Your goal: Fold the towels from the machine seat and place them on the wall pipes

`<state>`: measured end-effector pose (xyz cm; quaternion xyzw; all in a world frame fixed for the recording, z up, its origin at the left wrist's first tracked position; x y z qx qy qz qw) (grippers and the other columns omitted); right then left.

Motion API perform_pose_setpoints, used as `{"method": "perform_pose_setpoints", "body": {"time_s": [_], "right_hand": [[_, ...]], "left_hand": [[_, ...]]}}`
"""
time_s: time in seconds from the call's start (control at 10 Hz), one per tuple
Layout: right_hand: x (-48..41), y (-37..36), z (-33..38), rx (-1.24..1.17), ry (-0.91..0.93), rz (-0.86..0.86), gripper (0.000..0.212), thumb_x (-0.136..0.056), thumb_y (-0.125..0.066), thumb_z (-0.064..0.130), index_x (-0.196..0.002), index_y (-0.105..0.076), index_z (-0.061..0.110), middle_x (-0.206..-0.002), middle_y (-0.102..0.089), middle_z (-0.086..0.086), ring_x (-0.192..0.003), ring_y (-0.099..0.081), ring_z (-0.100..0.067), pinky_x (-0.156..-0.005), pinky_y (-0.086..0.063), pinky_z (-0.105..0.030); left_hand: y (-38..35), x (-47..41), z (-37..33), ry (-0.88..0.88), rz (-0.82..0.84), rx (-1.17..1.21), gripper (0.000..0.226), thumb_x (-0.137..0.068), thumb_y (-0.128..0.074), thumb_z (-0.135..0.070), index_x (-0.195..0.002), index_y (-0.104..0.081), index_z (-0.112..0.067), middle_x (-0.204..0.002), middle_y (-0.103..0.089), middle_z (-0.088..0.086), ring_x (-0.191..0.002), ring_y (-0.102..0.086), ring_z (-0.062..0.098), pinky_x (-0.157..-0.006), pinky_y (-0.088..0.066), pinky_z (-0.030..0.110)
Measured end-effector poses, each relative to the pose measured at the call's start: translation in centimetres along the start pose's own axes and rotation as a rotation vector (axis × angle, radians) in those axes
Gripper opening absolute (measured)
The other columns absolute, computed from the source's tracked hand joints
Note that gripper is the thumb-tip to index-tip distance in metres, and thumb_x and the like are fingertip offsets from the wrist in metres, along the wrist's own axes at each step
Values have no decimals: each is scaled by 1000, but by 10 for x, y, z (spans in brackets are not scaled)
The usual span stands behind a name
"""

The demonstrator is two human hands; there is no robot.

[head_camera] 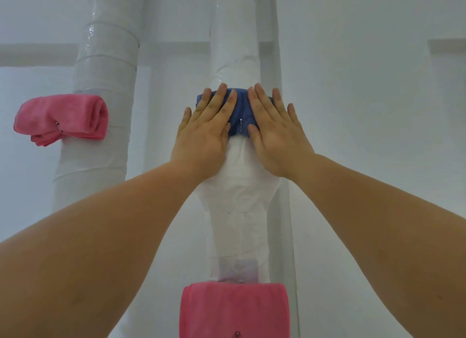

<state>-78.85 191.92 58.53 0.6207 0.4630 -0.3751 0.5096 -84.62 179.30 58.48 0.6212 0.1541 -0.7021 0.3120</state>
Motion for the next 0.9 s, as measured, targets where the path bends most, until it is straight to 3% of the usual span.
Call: {"method": "perform_pose_setpoints", "body": {"time_s": [0.3, 0.6, 0.9], "right_hand": [[2, -3, 0, -68, -43, 17, 62, -109, -25, 37, -160, 8, 31, -169, 11, 12, -156, 15, -24, -126, 3, -46], [8, 23, 11, 164, -31, 157, 62, -109, -21, 40, -160, 13, 25, -169, 17, 8, -155, 18, -26, -126, 3, -52], [30, 48, 24, 145, -74, 202, 64, -109, -23, 40, -161, 10, 22, -169, 17, 7, -155, 18, -23, -126, 4, -51]], "left_hand": [[1, -1, 1, 13, 44, 50, 58, -108, -33, -30, -160, -10, -36, -170, -3, -14, -157, 2, 11, -126, -10, 50], [25, 6, -13, 5, 224, -306, 59, -109, -18, -34, -159, 13, -29, -169, 17, -8, -156, 13, 17, -124, 4, 55], [56, 30, -15, 46, 282, -364, 61, -109, -19, -35, -160, 13, -26, -169, 19, -5, -156, 15, 19, -124, 6, 59]]}}
Point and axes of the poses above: each hand's wrist, its own x-axis away from the middle knuckle, its own y-axis out of the back of the hand, z = x × y, the point moved 9 cm from there along -x, towards the middle knuckle
